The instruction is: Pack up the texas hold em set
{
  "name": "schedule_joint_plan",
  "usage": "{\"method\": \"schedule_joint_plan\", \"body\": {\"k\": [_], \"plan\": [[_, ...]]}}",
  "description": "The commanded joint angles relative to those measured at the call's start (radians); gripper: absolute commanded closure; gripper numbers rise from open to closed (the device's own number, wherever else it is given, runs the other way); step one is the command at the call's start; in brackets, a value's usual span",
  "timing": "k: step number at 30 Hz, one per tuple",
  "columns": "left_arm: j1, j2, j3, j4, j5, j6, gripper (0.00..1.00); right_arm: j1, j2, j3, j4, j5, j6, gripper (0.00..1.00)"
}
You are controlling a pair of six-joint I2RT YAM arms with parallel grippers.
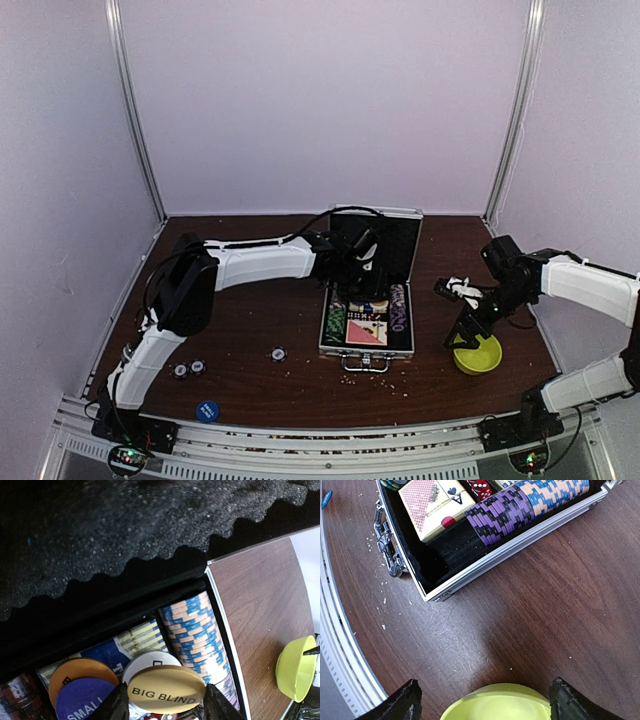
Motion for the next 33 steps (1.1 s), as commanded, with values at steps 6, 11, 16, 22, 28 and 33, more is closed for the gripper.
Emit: {"method": "schedule_joint_plan", "body": {"k": [6, 11, 16, 22, 28, 33], "plan": [[0.016, 0.019, 0.032, -0.042, -0.032, -0.017, 0.45, -0.006, 0.003, 0.019, -0.003, 0.005, 0.0, 0.12], [0.015, 0.003, 0.033, -0.04, -0.025, -0.013, 0.44, -0.005, 0.0, 0.018, -0.004, 0.003, 0.0, 0.12], [0.005, -0.052, 0.007, 0.005, 0.0, 0.006, 0.46, -0.006, -0.006, 0.019, -0.005, 0.001, 0.0, 0.12], [-0.014, -0.149, -0.035, 0.01, 0.001, 0.021, 0.48, -0.006, -0.016, 0.017, -0.006, -0.003, 0.0, 0.12], [-0.026, -0.292, -0.193, -0.028, 0.005, 0.034, 0.49, -0.005, -0.03, 0.022, -0.007, -0.003, -0.003, 0.12], [-0.052, -0.454, -0.43, -0.134, -0.047, 0.089, 0.49, -0.005, -0.041, 0.019, -0.007, -0.005, -0.004, 0.12]]}}
